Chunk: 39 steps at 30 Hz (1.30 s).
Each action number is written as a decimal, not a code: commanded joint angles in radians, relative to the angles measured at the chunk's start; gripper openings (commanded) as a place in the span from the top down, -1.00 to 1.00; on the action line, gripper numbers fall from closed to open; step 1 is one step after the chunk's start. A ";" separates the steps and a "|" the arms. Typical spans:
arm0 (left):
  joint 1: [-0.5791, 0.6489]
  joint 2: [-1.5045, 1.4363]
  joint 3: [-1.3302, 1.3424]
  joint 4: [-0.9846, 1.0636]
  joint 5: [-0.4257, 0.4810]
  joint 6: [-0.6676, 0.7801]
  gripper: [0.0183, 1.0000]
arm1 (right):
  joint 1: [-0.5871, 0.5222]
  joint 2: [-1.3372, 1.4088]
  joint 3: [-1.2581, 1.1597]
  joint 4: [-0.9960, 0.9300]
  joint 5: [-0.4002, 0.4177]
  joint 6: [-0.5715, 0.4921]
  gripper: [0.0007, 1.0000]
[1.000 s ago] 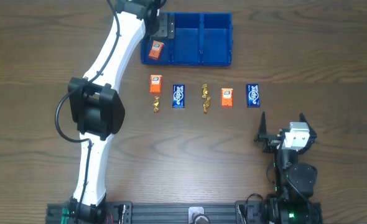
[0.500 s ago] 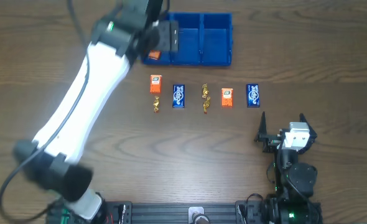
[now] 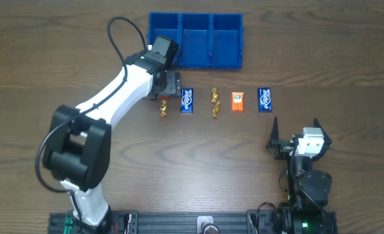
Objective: Sort Candies Into Trays
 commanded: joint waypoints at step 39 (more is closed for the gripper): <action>0.035 0.149 0.010 0.110 0.023 0.027 0.49 | -0.006 -0.005 -0.002 -0.003 -0.003 -0.014 -1.00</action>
